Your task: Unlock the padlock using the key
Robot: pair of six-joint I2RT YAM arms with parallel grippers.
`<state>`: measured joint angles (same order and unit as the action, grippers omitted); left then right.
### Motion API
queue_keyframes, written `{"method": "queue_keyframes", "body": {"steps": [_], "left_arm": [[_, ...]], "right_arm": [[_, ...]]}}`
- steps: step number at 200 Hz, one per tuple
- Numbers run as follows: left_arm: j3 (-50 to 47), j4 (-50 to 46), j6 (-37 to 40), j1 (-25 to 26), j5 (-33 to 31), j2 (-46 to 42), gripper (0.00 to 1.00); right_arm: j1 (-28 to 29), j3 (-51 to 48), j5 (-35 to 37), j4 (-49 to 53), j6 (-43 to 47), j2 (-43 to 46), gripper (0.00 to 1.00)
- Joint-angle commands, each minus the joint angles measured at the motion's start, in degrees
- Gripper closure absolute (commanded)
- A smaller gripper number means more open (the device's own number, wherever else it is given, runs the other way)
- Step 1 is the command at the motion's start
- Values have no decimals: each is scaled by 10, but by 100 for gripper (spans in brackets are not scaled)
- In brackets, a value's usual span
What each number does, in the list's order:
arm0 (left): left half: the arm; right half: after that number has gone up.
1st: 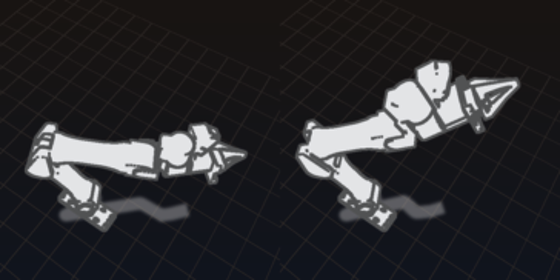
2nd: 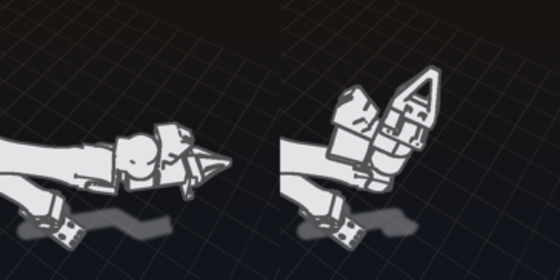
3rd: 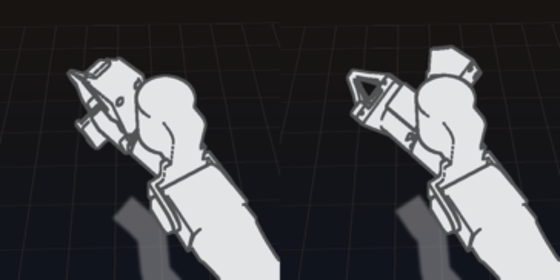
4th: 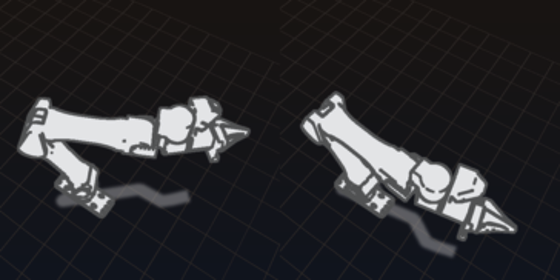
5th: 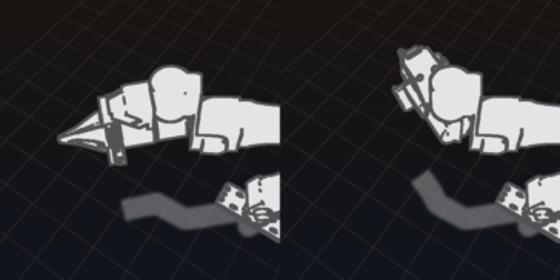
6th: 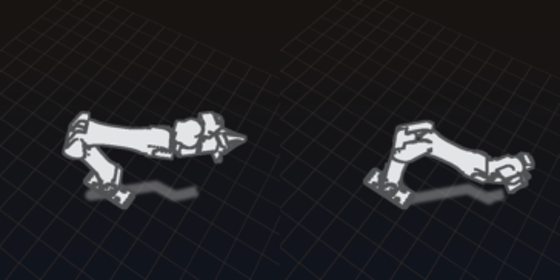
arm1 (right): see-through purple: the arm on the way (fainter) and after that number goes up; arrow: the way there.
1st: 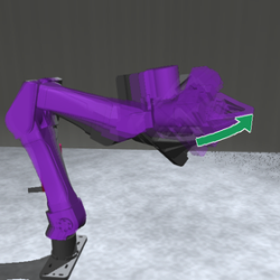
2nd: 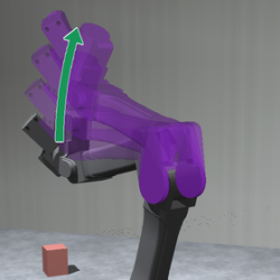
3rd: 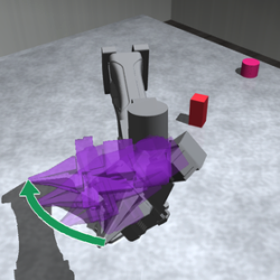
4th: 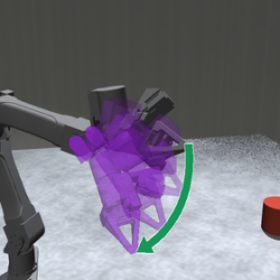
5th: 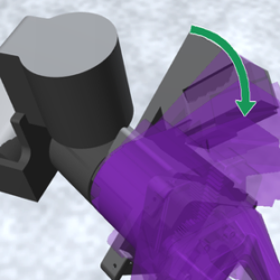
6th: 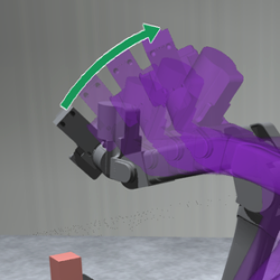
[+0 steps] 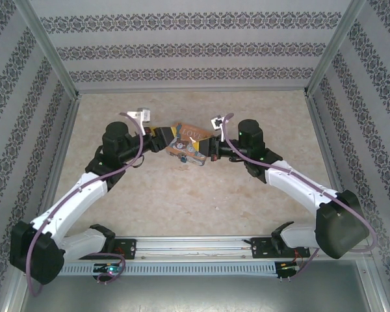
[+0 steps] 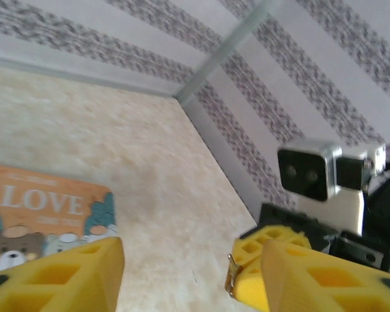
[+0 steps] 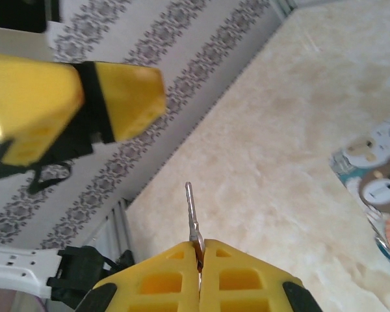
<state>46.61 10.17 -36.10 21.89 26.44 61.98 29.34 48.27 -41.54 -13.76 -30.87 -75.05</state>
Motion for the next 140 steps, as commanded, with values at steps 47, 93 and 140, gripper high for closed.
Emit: {"method": "queue_keyframes", "body": {"steps": [47,93,140], "left_arm": [[-85,-73,85,-12,-109,-41,28],[-92,-50,79,-12,-41,36,23],[-86,17,57,-11,-3,138,21]], "right_arm": [[-32,89,58,158,100,-86,100],[-47,129,39,139,85,-174,100],[-61,177,7,122,69,-256,100]]}}
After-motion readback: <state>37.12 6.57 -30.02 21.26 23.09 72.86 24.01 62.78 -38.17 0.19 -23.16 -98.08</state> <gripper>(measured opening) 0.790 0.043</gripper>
